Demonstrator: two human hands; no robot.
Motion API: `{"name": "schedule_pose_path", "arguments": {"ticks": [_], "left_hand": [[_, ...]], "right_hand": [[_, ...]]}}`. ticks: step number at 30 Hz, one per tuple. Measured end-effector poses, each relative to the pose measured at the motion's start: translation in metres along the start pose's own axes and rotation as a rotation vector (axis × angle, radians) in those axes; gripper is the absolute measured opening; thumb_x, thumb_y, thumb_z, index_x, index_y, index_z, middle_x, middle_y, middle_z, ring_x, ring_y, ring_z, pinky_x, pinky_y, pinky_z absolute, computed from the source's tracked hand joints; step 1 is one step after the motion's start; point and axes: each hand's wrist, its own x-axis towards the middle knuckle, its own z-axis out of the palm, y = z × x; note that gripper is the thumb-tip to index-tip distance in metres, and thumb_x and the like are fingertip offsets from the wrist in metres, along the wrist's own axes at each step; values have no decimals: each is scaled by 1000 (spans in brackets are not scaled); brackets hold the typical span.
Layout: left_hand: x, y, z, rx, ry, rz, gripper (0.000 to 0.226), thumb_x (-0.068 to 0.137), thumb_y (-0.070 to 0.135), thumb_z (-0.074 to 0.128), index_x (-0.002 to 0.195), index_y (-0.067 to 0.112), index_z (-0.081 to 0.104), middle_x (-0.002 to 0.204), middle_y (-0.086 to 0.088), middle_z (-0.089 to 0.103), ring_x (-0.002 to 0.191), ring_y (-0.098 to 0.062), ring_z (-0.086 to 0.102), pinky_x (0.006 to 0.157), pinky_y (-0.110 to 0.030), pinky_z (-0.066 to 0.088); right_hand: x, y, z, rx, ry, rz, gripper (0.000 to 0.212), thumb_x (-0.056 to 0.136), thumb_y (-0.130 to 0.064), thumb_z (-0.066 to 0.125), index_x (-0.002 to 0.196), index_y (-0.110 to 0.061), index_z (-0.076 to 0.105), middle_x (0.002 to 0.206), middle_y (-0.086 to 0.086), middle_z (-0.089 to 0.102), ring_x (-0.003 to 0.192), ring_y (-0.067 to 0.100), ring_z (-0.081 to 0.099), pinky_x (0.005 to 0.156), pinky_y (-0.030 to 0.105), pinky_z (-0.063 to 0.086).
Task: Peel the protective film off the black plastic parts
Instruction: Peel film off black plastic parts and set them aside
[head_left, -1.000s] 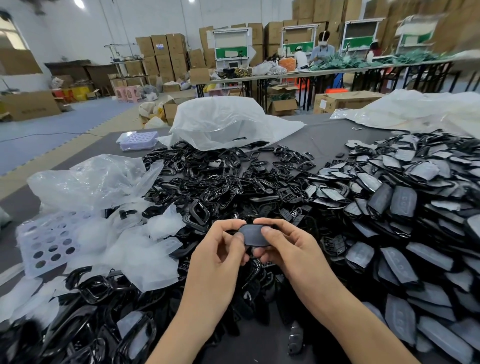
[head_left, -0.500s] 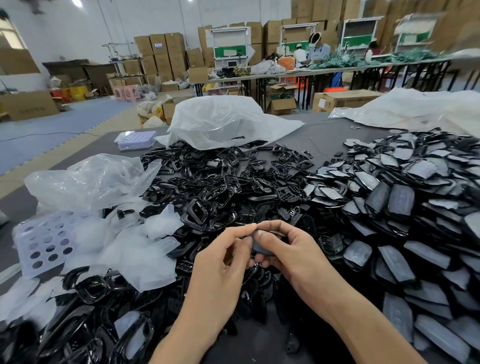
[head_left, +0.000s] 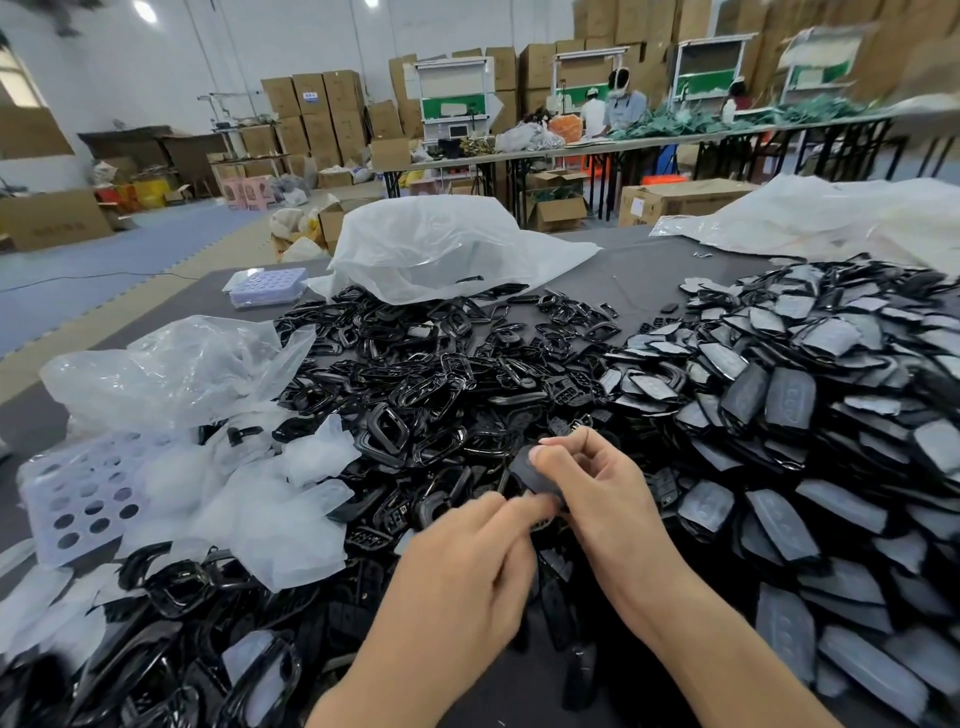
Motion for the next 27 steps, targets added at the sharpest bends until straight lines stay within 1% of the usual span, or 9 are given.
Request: {"name": "schedule_pose_path", "arguments": {"ticks": [4, 7, 10, 13, 14, 17, 22, 25, 27], "left_hand": [[-2, 5, 4, -2, -29, 28, 38, 99, 23, 44, 132, 38, 52, 86, 14, 56, 71, -5, 53, 60, -29, 49], [-1, 2, 2, -18, 64, 12, 36, 102, 26, 43, 136, 38, 51, 94, 17, 54, 74, -1, 53, 63, -20, 46], [1, -1, 3, -199, 242, -162, 32, 103, 36, 47, 134, 43, 50, 104, 18, 55, 85, -6, 61, 68, -13, 46], [4, -5, 4, -339, 341, -353, 21, 95, 45, 53, 115, 51, 56, 103, 20, 63, 88, -4, 65, 68, -10, 47], [5, -7, 4, -353, 358, -387, 17, 94, 40, 57, 108, 50, 59, 99, 20, 65, 86, -4, 66, 67, -10, 47], [4, -16, 2, -386, 393, -441, 17, 94, 27, 62, 98, 43, 64, 88, 16, 67, 79, -5, 64, 68, -15, 48], [4, -21, 1, -393, 372, -483, 18, 97, 32, 54, 105, 46, 61, 86, 15, 70, 83, -5, 68, 73, -27, 51], [4, -21, 3, -410, 340, -509, 33, 100, 30, 49, 125, 50, 45, 95, 19, 70, 86, -1, 69, 78, -25, 51], [2, -18, 3, -333, 309, -464, 37, 99, 33, 47, 134, 47, 40, 101, 24, 67, 86, 0, 67, 73, -17, 49]], "right_hand": [[1, -6, -3, 74, -21, 29, 24, 92, -5, 65, 71, -16, 58, 70, 5, 59, 59, 19, 64, 56, 24, 53], [1, -7, -3, 52, -27, 12, 23, 91, -5, 65, 72, -15, 58, 72, 4, 59, 65, 21, 61, 62, 28, 53], [-2, -7, 1, 52, -89, 12, 16, 93, -5, 66, 79, -11, 60, 74, 7, 66, 60, 16, 64, 56, 23, 53], [-5, -3, 4, 34, -226, -8, 5, 87, -18, 73, 83, -15, 70, 82, 7, 73, 65, 15, 68, 61, 22, 56], [-6, -2, 5, 4, -258, -25, 2, 84, -21, 73, 85, -20, 75, 84, 6, 75, 69, 15, 70, 65, 22, 57], [-6, 0, 4, -157, -291, -87, 25, 94, -10, 68, 99, -33, 78, 88, 2, 77, 76, 14, 73, 72, 21, 57], [-7, -1, 0, -265, -338, -37, 30, 101, -11, 59, 112, -36, 73, 81, 9, 76, 64, 18, 70, 60, 24, 56], [1, -10, -9, -317, -253, -51, 31, 102, -10, 57, 124, -29, 67, 77, 10, 75, 59, 17, 67, 54, 23, 54], [16, -31, -27, -228, -51, -143, 34, 101, -12, 58, 130, -27, 62, 81, 11, 77, 61, 16, 70, 55, 21, 55]]}}
